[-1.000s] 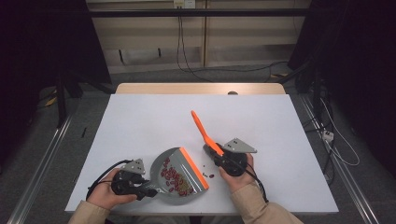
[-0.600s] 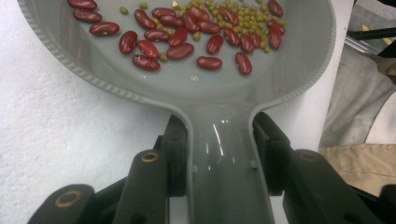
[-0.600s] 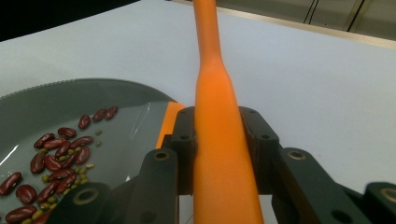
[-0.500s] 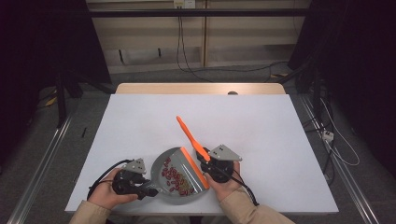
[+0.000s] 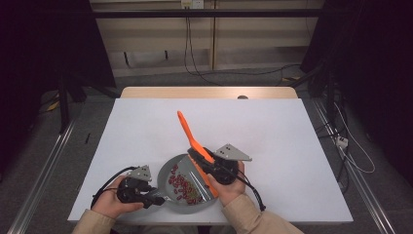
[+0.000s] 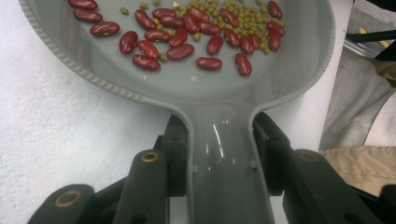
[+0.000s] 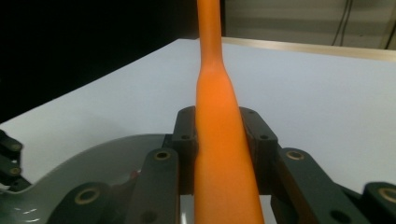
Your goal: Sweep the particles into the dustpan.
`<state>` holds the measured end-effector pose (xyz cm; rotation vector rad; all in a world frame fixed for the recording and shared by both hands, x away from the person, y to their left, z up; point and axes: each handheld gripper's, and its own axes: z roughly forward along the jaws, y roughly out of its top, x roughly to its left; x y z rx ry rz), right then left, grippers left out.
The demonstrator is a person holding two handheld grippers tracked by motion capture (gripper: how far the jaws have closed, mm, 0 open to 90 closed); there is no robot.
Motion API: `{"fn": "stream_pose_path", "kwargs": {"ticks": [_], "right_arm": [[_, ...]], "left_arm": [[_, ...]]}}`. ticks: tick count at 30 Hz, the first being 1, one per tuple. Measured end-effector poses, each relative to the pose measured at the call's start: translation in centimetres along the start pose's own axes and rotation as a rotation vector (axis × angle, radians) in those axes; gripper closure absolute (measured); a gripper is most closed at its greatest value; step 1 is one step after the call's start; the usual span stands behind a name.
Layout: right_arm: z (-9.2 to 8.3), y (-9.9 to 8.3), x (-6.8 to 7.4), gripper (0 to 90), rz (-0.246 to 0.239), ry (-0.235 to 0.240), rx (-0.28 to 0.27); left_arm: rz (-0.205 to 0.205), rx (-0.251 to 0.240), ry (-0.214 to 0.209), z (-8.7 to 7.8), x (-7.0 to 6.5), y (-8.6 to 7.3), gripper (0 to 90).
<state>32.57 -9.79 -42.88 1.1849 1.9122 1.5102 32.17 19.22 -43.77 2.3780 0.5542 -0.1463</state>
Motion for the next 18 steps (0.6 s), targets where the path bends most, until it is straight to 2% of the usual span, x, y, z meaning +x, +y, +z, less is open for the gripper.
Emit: {"fn": "stream_pose_path", "kwargs": {"ticks": [3,7,11,13,14,16,18], "right_arm": [[-0.5,0.1,-0.7,70.9,-0.003,-0.017,0.006],[-1.2,-0.4,-2.0,70.9,-0.040,-0.078,0.031],[-1.1,-1.3,-2.8,70.9,-0.044,-0.136,0.064],[-0.7,-1.8,-2.3,70.9,-0.068,-0.139,0.068],[-0.6,-1.8,-1.9,70.8,-0.065,-0.123,0.073],[-0.2,-2.0,-1.0,70.5,-0.088,-0.118,0.067],[0.1,-2.2,-0.3,70.1,-0.068,-0.093,0.060]], "left_arm": [[-0.001,-0.001,0.002,0.0,0.0,0.0,63.5],[-0.002,-0.003,0.003,0.0,0.0,-0.1,63.5],[-0.002,-0.001,0.003,0.0,0.0,0.0,63.5],[-0.003,0.000,0.003,0.0,0.0,0.0,63.4],[-0.003,0.000,0.003,0.0,0.0,0.0,63.5],[-0.004,0.002,0.003,0.0,0.0,0.0,63.4],[-0.005,0.005,0.011,0.0,-0.1,0.0,63.5]]}}
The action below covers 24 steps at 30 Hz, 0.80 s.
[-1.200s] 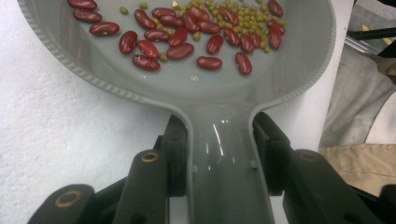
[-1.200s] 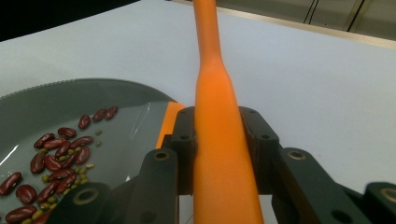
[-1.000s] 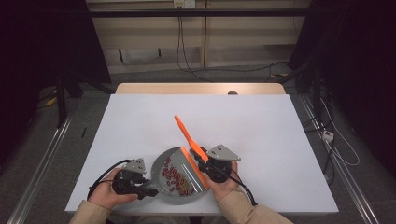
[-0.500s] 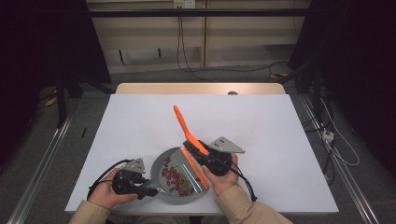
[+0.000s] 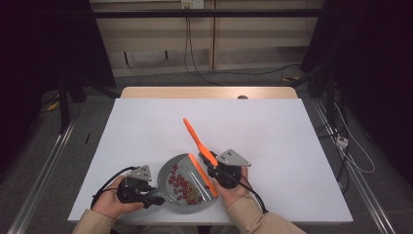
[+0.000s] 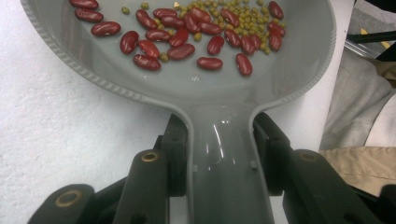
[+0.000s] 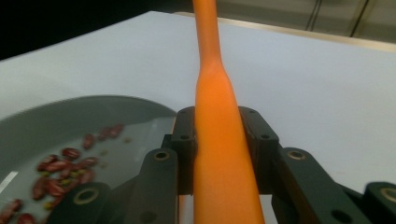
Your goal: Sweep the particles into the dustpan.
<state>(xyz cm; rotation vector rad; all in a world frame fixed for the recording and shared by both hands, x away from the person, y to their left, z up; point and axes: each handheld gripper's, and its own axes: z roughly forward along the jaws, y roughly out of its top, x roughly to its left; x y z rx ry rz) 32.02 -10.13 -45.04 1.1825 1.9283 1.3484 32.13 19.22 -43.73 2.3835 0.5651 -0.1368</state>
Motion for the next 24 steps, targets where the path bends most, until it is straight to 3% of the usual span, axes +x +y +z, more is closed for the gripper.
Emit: {"fn": "stream_pose_path", "kwargs": {"ticks": [1,3,6,8,19,24], "right_arm": [[0.1,0.0,0.3,70.2,0.007,0.008,-0.001],[0.1,0.1,0.6,70.7,0.073,0.070,-0.023],[-0.1,0.8,1.5,70.9,0.064,0.112,-0.045],[-0.3,1.3,1.6,70.9,0.034,0.106,-0.057],[-1.3,1.8,-2.0,70.9,0.049,0.049,-0.051],[-1.1,1.3,-1.9,70.9,0.036,0.032,-0.021]], "left_arm": [[0.000,-0.001,-0.002,0.0,0.0,0.0,63.5],[-0.001,-0.002,-0.002,0.0,0.1,0.0,63.5],[-0.002,-0.001,-0.002,0.0,0.1,0.0,63.5],[-0.003,-0.006,-0.010,0.0,0.1,-0.1,63.5],[-0.015,-0.026,0.007,0.1,0.0,-0.2,63.2],[-0.006,-0.016,0.038,0.1,-0.2,-0.1,63.4]]}}
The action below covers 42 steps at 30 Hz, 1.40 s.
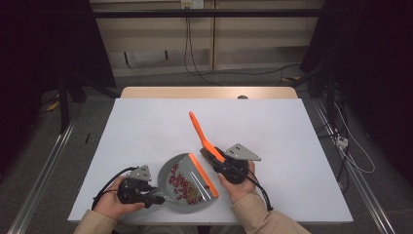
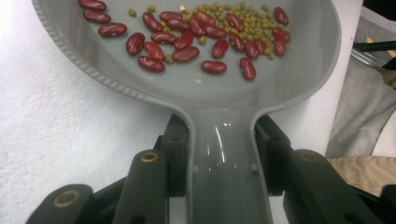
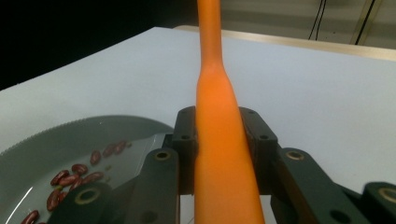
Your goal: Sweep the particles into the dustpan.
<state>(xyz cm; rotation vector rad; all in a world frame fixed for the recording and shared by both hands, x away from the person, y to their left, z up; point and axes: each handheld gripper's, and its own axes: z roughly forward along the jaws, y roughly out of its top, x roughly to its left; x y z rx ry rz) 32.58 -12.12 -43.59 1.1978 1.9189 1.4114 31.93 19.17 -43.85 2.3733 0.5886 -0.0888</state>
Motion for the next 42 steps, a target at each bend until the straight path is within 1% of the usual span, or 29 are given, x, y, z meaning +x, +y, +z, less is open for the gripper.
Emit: {"fn": "stream_pose_path", "kwargs": {"ticks": [2,4,5,6,7,8,9,10,11,12,13,14,15,16,18,19,20,21,22,24,26,27,28,29,31,33,34,35,42], "right_arm": [[0.3,-0.4,0.5,70.9,-0.011,0.011,0.018],[0.7,-0.7,1.2,70.9,-0.018,0.020,0.022],[0.9,-0.8,1.5,71.0,-0.015,0.023,0.025],[1.1,-0.9,1.9,70.9,-0.007,0.040,0.017],[1.2,-0.9,2.3,70.9,-0.020,0.036,0.011],[1.3,-0.8,2.6,70.9,-0.017,0.041,-0.003],[1.4,-0.7,2.8,71.0,0.009,0.067,-0.012],[1.5,-0.6,3.1,71.0,0.022,0.081,-0.013],[1.6,-0.6,3.4,71.0,0.020,0.089,-0.016],[1.7,-0.6,3.6,70.9,0.010,0.099,-0.020],[1.7,-0.5,3.8,71.0,-0.004,0.103,-0.027],[1.7,-0.3,3.8,70.9,-0.016,0.095,-0.030],[1.7,-0.1,3.5,70.9,-0.015,0.095,-0.032],[1.5,0.1,3.1,71.0,-0.005,0.087,-0.037],[1.1,0.6,2.1,71.0,0.009,0.068,-0.056],[0.9,0.8,1.7,71.0,0.014,0.059,-0.060],[0.6,1.0,1.0,71.0,0.017,0.039,-0.070],[0.3,1.2,0.5,70.9,0.024,0.032,-0.073],[0.1,1.3,0.0,71.0,0.027,0.019,-0.077],[-0.3,1.4,-0.7,71.0,0.023,-0.006,-0.081],[-0.5,1.2,-1.3,71.0,0.023,-0.023,-0.076],[-0.6,1.2,-1.5,70.9,0.020,-0.028,-0.068],[-0.6,1.1,-1.7,71.0,0.021,-0.029,-0.065],[-0.7,1.1,-1.9,71.0,0.019,-0.033,-0.067],[-0.7,1.1,-2.0,70.9,0.020,-0.036,-0.064],[-0.7,1.1,-2.0,71.0,0.015,-0.035,-0.061],[-0.7,1.1,-2.1,71.0,0.016,-0.034,-0.059],[-0.7,1.1,-2.1,70.9,0.018,-0.031,-0.057],[-0.9,1.2,-2.6,71.0,0.021,-0.035,-0.052]], "left_arm": [[-0.007,-0.008,0.005,0.0,0.0,0.0,63.6],[-0.012,-0.013,0.010,0.1,0.0,0.0,63.7],[-0.017,-0.023,0.003,0.2,0.0,0.0,63.8],[-0.013,-0.018,0.005,0.2,0.0,0.1,63.8],[-0.015,-0.013,0.020,0.2,-0.1,0.1,63.9],[-0.018,-0.016,0.023,0.2,-0.1,0.1,63.8],[-0.028,-0.027,0.023,0.3,-0.1,0.1,63.9],[-0.022,-0.030,0.021,0.4,-0.1,0.2,63.9],[-0.024,-0.030,0.032,0.4,-0.1,0.3,63.9],[-0.028,-0.039,0.034,0.6,0.0,0.4,63.9],[-0.022,-0.036,0.032,0.6,0.1,0.5,63.9],[-0.026,-0.043,0.038,0.6,0.1,0.5,63.9],[-0.024,-0.041,0.041,0.6,0.2,0.5,64.0],[-0.032,-0.048,0.043,0.6,0.2,0.5,64.0],[-0.023,-0.052,0.057,0.6,0.3,0.5,64.0],[-0.025,-0.057,0.061,0.6,0.4,0.4,64.0],[-0.022,-0.062,0.069,0.6,0.4,0.4,64.0],[-0.020,-0.068,0.070,0.6,0.5,0.3,64.0],[-0.031,-0.075,0.076,0.5,0.6,0.2,64.0],[-0.039,-0.091,0.063,0.5,0.7,0.0,64.0],[-0.029,-0.092,0.086,0.3,0.7,0.0,64.1],[-0.033,-0.101,0.078,0.3,0.8,-0.1,64.1],[-0.036,-0.106,0.086,0.2,0.8,-0.1,64.1],[-0.036,-0.107,0.085,0.2,0.9,-0.1,64.1],[-0.043,-0.105,0.098,0.0,0.9,-0.1,64.1],[-0.043,-0.099,0.093,-0.1,1.0,-0.1,64.1],[-0.047,-0.104,0.097,-0.2,1.0,-0.1,64.1],[-0.051,-0.106,0.091,-0.2,1.1,-0.1,64.1],[-0.072,-0.129,0.122,-1.1,1.5,-0.2,64.1]]}}
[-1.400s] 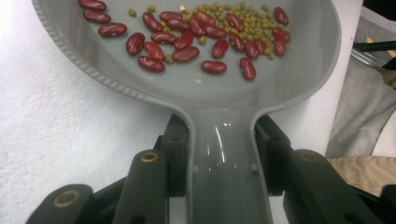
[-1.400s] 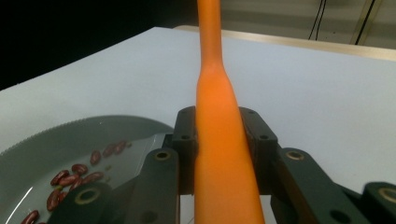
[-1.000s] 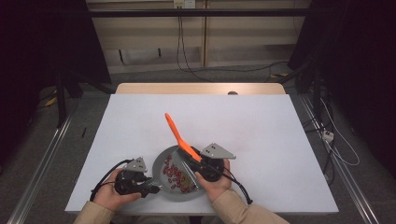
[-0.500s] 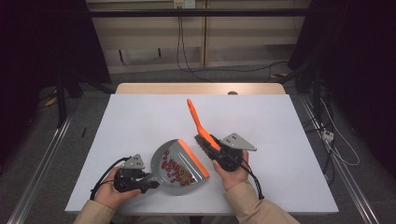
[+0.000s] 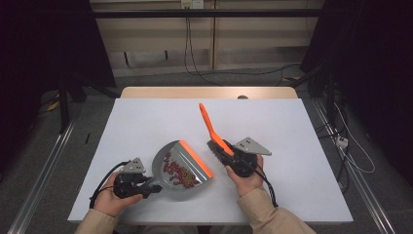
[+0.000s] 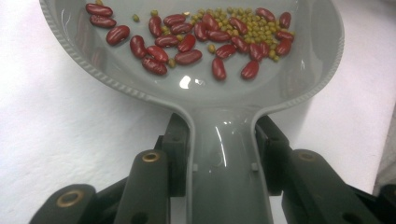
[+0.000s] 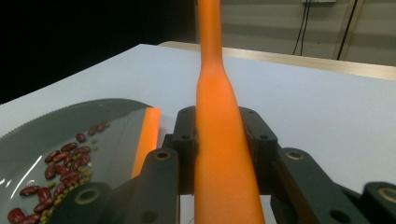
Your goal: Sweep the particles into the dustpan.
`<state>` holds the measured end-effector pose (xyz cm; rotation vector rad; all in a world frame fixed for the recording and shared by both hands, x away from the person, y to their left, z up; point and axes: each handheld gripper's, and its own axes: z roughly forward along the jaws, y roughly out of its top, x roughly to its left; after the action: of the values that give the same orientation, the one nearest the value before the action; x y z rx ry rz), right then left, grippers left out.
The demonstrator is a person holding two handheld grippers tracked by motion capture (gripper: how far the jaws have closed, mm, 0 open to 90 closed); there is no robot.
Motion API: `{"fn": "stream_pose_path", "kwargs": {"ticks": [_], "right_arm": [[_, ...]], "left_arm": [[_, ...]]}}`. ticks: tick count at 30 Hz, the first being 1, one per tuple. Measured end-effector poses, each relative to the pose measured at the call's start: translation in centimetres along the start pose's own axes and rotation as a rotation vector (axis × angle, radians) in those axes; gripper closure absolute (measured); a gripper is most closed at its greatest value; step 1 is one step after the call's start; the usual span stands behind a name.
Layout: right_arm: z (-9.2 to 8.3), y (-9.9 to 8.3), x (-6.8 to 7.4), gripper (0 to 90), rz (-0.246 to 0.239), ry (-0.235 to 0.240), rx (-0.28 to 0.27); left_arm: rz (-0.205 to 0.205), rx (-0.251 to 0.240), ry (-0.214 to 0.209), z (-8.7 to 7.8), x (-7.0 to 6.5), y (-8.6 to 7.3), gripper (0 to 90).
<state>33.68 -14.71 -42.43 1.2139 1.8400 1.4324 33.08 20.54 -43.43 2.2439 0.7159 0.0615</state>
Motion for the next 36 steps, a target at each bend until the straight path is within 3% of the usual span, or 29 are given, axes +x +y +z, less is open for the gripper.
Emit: {"fn": "stream_pose_path", "kwargs": {"ticks": [13,19,30,36], "right_arm": [[-1.3,0.0,-2.1,71.0,0.003,-0.033,0.009],[-1.8,-0.1,-2.9,71.0,0.002,-0.044,0.016],[-2.5,-0.3,-4.0,71.0,0.013,-0.062,0.023],[-2.8,-0.5,-4.3,71.0,0.017,-0.068,0.029]], "left_arm": [[-0.063,-0.034,0.065,-0.9,1.0,-0.1,64.1],[-0.092,-0.042,0.116,-1.3,1.6,-0.2,64.0],[-0.191,-0.105,0.208,-1.8,3.1,-0.6,64.0],[-0.227,-0.114,0.263,-2.1,3.7,-0.9,64.0]]}}
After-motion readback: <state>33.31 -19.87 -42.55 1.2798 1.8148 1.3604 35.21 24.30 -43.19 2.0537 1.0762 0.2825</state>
